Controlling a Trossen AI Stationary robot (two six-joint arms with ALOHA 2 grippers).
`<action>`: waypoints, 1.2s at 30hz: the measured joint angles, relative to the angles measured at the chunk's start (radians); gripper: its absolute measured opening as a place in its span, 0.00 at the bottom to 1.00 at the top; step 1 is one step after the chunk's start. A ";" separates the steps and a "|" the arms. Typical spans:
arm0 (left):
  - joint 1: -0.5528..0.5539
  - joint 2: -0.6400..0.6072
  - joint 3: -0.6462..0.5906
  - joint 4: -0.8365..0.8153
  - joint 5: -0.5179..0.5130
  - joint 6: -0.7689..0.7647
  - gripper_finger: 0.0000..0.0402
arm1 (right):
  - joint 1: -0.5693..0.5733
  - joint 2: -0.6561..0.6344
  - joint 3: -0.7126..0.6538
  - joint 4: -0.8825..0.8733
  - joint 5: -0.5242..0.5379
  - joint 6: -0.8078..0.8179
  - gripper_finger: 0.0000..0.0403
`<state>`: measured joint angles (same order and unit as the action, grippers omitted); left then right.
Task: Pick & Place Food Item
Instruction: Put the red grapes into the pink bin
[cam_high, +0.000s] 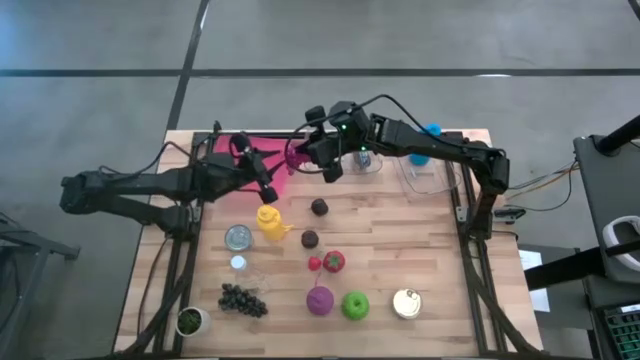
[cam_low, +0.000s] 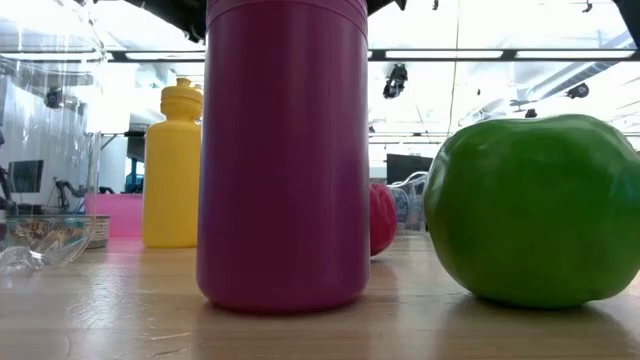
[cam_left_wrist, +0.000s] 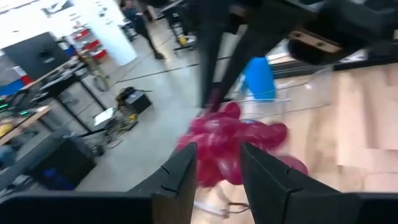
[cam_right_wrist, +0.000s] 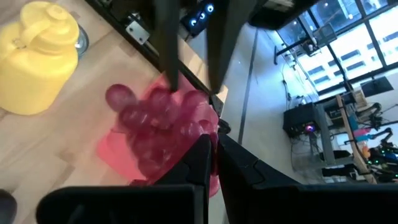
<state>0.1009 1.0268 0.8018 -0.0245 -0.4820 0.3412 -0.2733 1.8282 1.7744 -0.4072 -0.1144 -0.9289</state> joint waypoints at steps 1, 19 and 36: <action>0.000 0.010 0.002 0.007 0.016 0.000 0.31 | 0.000 0.000 0.000 0.000 -0.001 0.000 0.04; 0.012 0.134 0.045 0.029 0.027 0.048 0.30 | 0.000 0.000 -0.002 -0.006 -0.023 -0.007 0.04; 0.013 0.136 0.045 -0.005 0.003 0.076 0.21 | 0.000 0.000 -0.001 -0.005 -0.028 -0.014 0.04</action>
<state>0.1139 1.1625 0.8467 -0.0292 -0.4786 0.4171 -0.2729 1.8278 1.7733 -0.4118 -0.1427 -0.9428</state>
